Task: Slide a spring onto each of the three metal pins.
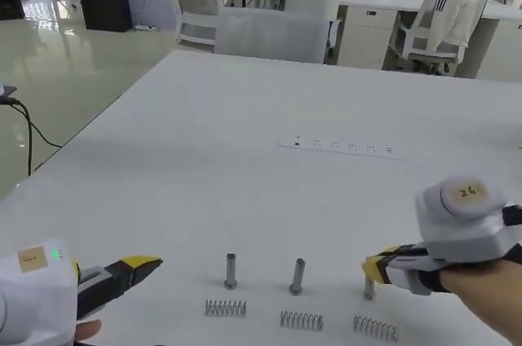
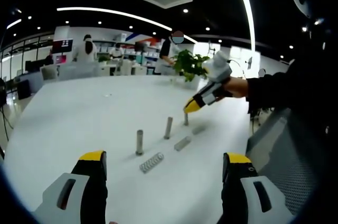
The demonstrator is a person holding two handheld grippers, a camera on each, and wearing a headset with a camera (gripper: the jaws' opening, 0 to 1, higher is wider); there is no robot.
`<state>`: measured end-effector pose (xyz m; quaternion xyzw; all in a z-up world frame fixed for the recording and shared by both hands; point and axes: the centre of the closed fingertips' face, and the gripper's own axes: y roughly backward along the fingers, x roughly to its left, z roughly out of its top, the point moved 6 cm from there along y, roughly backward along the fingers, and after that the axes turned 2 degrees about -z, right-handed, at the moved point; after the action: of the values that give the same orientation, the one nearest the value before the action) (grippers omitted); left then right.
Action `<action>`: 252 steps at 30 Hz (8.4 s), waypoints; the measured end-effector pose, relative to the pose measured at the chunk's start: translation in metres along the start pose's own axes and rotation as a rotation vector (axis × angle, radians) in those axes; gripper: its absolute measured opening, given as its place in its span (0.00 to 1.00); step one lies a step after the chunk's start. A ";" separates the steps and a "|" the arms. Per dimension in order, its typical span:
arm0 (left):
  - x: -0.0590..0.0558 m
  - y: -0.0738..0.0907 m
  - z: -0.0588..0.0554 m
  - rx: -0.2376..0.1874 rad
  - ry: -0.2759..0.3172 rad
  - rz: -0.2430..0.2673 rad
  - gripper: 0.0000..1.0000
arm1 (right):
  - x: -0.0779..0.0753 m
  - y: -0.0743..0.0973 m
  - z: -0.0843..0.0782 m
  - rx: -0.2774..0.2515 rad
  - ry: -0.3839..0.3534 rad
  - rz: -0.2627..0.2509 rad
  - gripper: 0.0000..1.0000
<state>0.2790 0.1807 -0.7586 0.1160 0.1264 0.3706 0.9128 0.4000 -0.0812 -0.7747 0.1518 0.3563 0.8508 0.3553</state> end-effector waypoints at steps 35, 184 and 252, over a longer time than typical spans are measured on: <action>-0.003 -0.001 0.001 0.001 -0.005 0.000 0.87 | 0.002 0.005 -0.015 0.012 0.034 0.028 0.10; -0.044 -0.056 0.009 0.133 -0.316 -0.382 0.23 | 0.137 0.024 0.022 0.156 0.557 0.430 0.08; -0.052 -0.056 0.007 0.169 -0.402 -0.413 0.02 | 0.150 0.033 0.027 0.137 0.587 0.468 0.11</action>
<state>0.2810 0.1040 -0.7620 0.2345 -0.0056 0.1346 0.9627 0.2921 0.0233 -0.7318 0.0023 0.4548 0.8903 0.0231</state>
